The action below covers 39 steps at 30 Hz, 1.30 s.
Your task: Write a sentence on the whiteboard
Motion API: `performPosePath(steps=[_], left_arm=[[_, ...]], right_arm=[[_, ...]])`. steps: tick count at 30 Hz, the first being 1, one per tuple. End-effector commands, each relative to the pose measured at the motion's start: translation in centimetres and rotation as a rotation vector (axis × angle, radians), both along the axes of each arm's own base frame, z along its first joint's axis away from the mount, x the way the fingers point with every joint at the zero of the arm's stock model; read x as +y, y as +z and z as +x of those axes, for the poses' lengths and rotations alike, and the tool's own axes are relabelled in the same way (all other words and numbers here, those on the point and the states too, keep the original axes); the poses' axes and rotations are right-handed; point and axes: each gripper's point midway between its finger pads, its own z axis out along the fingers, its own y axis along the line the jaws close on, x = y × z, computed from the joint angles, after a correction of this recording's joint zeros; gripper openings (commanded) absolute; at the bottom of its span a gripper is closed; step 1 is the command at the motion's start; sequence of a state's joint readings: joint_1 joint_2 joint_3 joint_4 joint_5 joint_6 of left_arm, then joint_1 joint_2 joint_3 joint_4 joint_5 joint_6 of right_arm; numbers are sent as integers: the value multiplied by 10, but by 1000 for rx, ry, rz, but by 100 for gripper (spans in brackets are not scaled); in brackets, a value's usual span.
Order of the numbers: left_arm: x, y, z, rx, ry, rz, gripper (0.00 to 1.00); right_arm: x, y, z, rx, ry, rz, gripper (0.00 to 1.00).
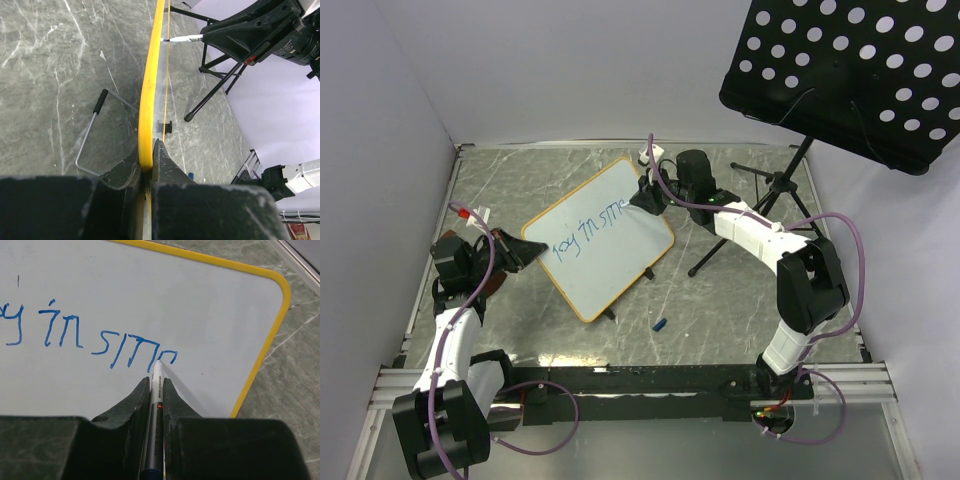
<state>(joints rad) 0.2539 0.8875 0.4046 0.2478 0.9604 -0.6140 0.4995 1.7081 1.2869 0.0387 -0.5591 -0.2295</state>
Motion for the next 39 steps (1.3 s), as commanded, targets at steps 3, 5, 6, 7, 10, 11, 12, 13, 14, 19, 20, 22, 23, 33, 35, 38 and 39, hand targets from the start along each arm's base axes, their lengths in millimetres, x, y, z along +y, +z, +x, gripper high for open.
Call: performPosePath(steps=[3,5,6,7,10,11,12,13,14,19,20,22,23,33,35,38,39], left_arm=[[-2,6,2,-107,-47,90,1],[-3,6,1,-106,-49,90,1],[-3,6,1,-106,-49,89,1],[-2,6,1,-107,-47,91,1],[-3,6,1,-110,-50,91,1],[-3,6,1,-107,-50,90,1],[-3,7,1,-109,-48,90,1],[-3,6,1,-109,-49,90,1],[-3,6,1,-109,-49,90,1],[-3,7,1,-110,-50,91,1],[-3,7,1,-108,-50,89,1],[-2,7,1,-108,-47,91,1],[-3,7,1,-110,-50,91,1],[-3,6,1,-108,-49,91,1],[-2,6,1,-107,-47,91,1],[-2,6,1,-111,-47,93,1],[-3,6,1,-107,-49,91,1]], right_arm=[[0,11,3,-42,-2,-9,0],[0,12,4,-44,-9,-11,0],[-1,10,5,-42,-12,-13,0],[-1,11,5,-44,-15,-14,0],[-3,10,6,-47,-23,-17,0],[-3,10,7,-47,-24,-17,0],[-4,11,8,-52,-28,-18,0],[-3,12,8,-53,-28,-18,0],[-3,14,9,-57,-30,-16,0],[-5,19,14,-66,-47,-8,0],[-5,23,16,-75,-52,-5,0],[-6,26,18,-82,-60,-2,0],[-5,26,19,-84,-58,-1,0],[-3,32,26,-86,-69,9,0],[-3,30,26,-84,-68,5,0],[-3,23,24,-72,-60,-6,0],[-4,21,23,-66,-59,-10,0]])
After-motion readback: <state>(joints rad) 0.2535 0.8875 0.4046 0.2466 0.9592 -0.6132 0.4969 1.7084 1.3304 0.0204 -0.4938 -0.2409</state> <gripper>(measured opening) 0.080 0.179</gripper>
